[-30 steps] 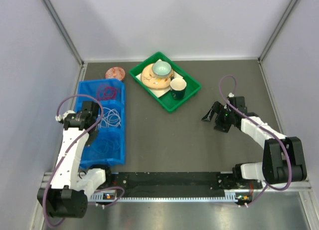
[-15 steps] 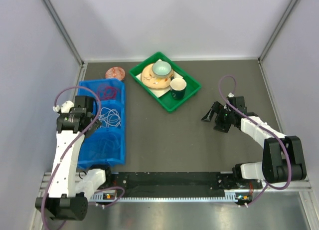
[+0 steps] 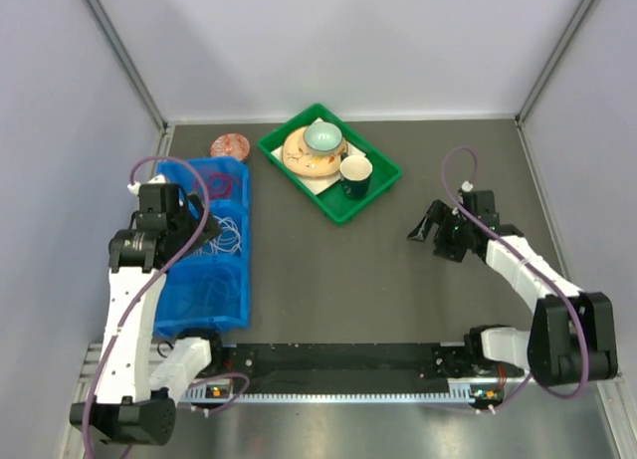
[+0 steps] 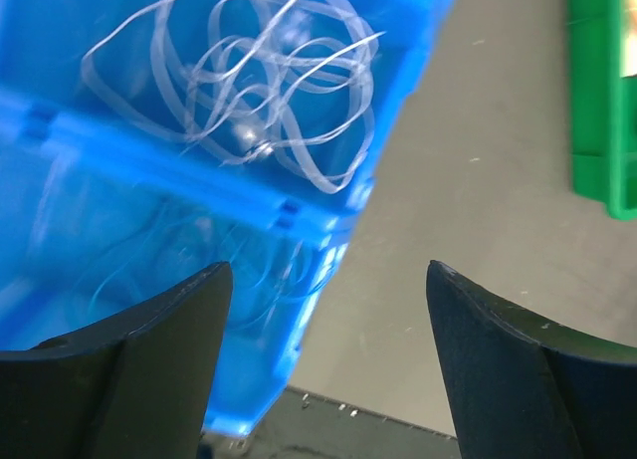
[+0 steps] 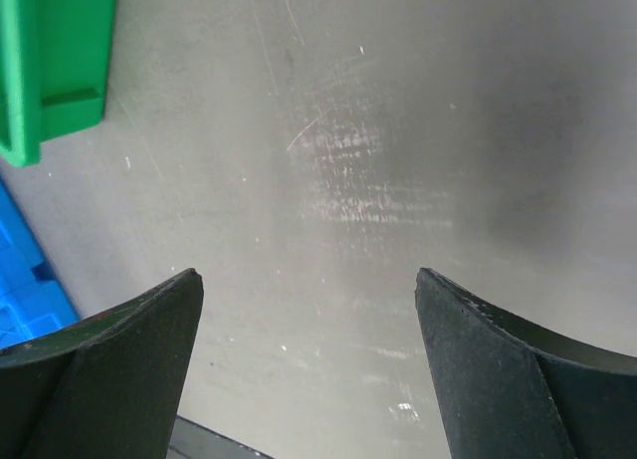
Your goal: Untangle the cables
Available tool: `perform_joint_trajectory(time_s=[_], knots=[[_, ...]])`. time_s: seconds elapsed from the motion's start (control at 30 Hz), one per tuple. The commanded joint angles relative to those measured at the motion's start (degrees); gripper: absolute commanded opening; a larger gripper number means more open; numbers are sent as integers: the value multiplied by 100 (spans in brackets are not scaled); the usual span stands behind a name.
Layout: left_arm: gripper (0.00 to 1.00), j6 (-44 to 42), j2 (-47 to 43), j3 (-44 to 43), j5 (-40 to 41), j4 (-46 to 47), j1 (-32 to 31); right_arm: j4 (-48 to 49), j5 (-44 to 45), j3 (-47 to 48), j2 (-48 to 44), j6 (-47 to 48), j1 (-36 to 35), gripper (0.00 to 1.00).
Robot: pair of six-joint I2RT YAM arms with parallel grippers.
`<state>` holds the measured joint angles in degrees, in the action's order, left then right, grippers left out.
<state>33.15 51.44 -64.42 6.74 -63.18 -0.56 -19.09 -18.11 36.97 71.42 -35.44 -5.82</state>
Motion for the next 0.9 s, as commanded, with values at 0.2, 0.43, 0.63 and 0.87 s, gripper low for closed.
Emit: perform_joint_trajectory(time_s=[0.2, 0.43, 0.63, 0.87], knots=[[89, -458, 1384, -657, -289, 1808, -1083, -2191, 1790, 1670, -1226, 986, -103, 90], [99, -476, 2229, -1283, -295, 2099, -2000, -3512, 3883, 2692, -1350, 1294, -147, 97], [99, -634, 2397, -1292, -340, 2230, -2396, -3760, 4948, 2807, -1543, 1022, -147, 99], [99, -845, 1739, -546, -437, 2670, -2414, -3734, 5150, 2851, -1771, 837, -138, 99]])
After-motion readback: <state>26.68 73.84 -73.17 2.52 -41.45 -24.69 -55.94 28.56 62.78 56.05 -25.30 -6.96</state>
